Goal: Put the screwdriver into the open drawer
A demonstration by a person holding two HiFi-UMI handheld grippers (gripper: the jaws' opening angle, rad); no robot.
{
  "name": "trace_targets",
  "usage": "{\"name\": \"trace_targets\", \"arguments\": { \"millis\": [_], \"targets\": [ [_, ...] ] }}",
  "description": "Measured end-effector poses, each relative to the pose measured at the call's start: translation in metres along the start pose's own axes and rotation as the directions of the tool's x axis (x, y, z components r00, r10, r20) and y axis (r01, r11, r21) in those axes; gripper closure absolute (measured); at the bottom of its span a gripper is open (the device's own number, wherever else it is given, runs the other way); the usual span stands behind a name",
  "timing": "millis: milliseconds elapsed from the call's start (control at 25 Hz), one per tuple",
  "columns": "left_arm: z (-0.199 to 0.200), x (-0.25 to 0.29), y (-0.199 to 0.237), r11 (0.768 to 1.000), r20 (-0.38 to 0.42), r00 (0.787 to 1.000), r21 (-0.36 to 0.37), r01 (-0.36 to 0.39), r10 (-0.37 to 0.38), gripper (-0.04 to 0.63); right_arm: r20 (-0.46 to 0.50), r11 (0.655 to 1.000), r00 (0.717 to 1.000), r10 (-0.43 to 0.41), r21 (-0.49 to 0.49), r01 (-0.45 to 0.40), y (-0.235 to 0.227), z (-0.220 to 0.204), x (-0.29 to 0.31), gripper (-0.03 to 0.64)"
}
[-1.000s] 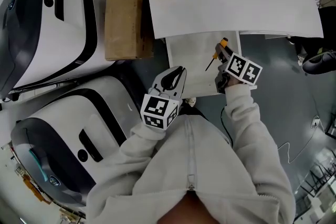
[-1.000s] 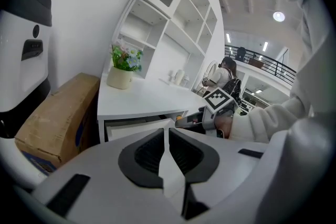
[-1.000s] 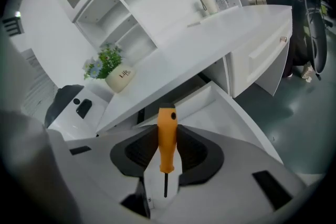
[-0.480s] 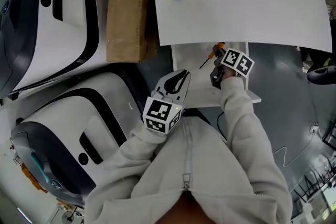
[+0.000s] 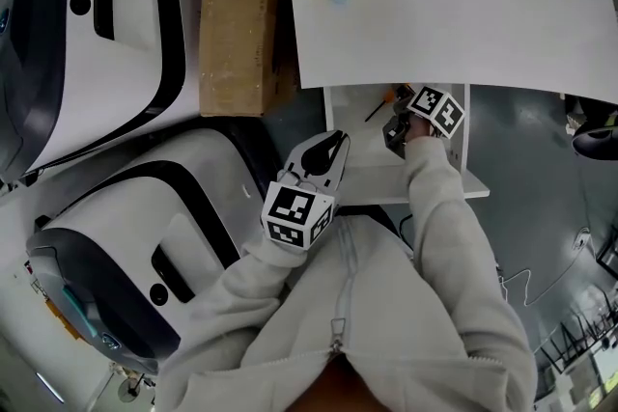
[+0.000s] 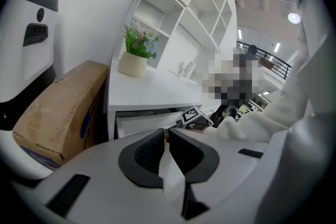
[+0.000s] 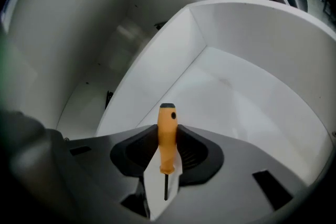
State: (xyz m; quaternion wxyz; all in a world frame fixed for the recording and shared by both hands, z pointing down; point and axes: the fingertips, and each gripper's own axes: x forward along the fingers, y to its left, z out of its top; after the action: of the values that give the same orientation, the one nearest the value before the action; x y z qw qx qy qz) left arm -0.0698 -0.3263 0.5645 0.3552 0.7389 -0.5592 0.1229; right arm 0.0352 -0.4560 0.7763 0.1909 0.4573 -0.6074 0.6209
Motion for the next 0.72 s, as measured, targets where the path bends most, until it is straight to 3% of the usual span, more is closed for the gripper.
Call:
{"name": "trace_targets", "arguments": {
  "millis": [360, 720],
  "targets": [
    [0.0, 0.0, 0.003, 1.0, -0.01, 1.0, -0.004, -0.009, 0.009, 0.553, -0.004, 1.0, 1.0, -0.004, 0.005, 0.004, 0.001, 0.003, 0.005, 0.483],
    [-0.001, -0.012, -0.013, 0.999, 0.002, 1.0, 0.031, 0.026, -0.026, 0.552, 0.038, 0.999, 0.998, 0.051, -0.001, -0.051, 0.012, 0.009, -0.026, 0.393]
  ]
}}
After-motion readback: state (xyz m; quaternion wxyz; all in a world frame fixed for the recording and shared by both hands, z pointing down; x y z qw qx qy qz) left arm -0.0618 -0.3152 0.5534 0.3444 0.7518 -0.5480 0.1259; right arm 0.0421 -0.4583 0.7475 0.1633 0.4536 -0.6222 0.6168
